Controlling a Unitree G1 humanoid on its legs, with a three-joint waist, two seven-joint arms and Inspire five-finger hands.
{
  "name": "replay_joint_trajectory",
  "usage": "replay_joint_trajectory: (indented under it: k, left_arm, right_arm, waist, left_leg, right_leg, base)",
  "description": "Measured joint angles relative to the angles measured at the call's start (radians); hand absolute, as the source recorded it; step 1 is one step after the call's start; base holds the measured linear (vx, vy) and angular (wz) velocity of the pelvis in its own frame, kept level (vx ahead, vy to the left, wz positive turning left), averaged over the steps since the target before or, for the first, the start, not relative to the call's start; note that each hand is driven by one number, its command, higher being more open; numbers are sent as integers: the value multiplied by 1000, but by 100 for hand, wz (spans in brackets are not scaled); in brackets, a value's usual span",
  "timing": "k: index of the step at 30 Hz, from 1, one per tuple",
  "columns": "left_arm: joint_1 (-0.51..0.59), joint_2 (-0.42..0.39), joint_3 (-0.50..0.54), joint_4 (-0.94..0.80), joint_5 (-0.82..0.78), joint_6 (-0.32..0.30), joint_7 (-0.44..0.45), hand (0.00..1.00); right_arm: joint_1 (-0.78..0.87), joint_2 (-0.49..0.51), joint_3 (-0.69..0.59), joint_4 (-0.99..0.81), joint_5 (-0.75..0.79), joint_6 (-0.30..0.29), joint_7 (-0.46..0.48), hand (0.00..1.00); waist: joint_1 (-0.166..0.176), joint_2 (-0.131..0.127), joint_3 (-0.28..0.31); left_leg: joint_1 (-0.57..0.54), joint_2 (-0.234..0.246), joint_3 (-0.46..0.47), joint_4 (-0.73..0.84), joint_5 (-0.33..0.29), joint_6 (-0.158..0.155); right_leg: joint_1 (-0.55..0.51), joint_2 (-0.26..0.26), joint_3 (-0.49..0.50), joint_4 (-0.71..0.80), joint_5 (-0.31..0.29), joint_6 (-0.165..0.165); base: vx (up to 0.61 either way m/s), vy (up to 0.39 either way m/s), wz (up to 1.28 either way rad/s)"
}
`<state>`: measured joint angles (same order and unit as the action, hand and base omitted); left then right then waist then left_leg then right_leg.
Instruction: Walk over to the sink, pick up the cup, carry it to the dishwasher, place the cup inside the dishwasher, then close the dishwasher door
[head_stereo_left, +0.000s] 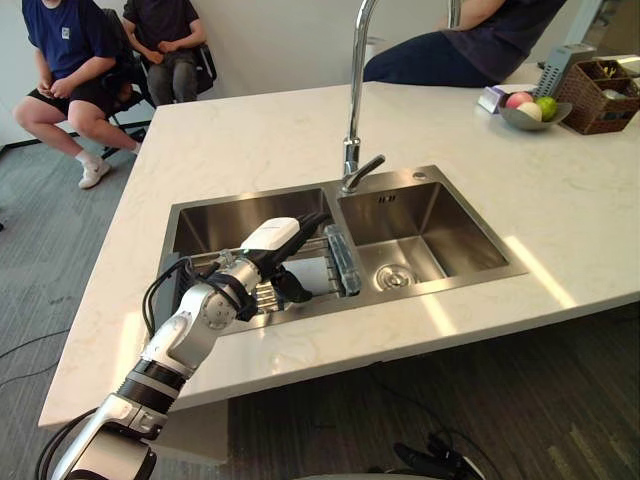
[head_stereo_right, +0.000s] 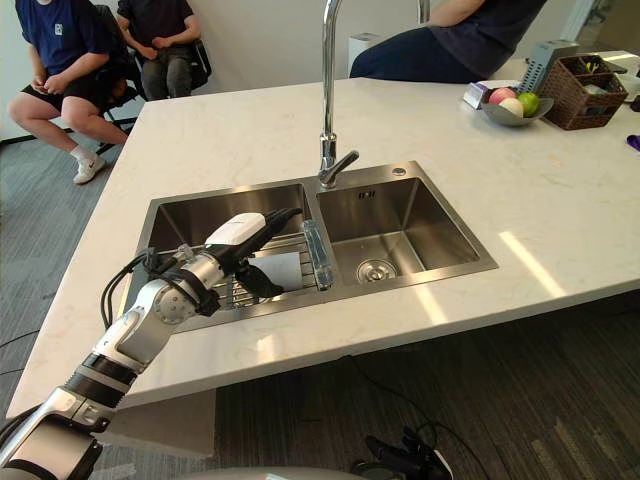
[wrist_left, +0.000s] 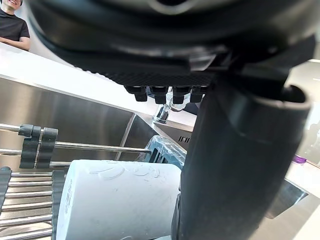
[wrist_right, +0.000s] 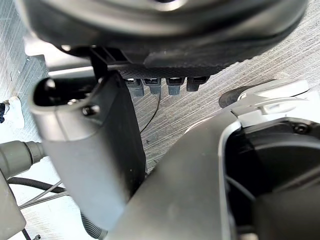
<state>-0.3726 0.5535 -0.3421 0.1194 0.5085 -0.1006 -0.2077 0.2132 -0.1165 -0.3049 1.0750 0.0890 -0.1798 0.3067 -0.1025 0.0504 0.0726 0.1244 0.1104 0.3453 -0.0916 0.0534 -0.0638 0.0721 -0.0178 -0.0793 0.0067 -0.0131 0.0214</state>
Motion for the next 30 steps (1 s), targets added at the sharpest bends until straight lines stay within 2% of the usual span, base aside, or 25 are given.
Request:
replay_joint_trajectory:
  k: [6,12,17,23,30]
  left_arm:
    - [5,-5,-20,0,1,7,3,100]
    - [4,-26,-28,25,4,57,14,100]
    - [0,-27,-29,53,44,70,12,100]
    - [-35,-29,-41,92,82,104,-81,100]
    - [-116,-25,-71,131,118,141,-241,100]
  right_arm:
    - [0,0,0,1,0,-3,-1,100]
    - [-4,0,4,1,0,-4,-1,100]
    - [-4,0,7,0,-2,-3,-1,100]
    - [-6,0,7,-3,-12,1,0,100]
    - [-8,-5,17,-5,-14,12,2,100]
  waist:
    - [-1,0,0]
    - [-16,0,0]
    - [-22,1,-1]
    - [-25,2,-2]
    - [-33,5,-8]
  left_leg:
    - [0,-2,2,4,-4,0]
    - [0,-5,9,0,-7,1]
    - [-1,-6,19,0,-10,2]
    - [-1,-6,20,0,-12,1]
    - [-4,-8,20,-1,-12,1]
  right_leg:
    - [3,0,2,-8,2,3]
    - [2,-2,9,-14,5,6]
    - [3,-3,18,-28,14,6]
    - [3,-3,18,-32,14,6]
    - [5,-4,18,-45,21,7]
  base:
    - [5,-1,0]
    - [-4,-2,-2]
    - [-1,-2,-6]
    - [1,-1,-1]
    - [0,0,0]
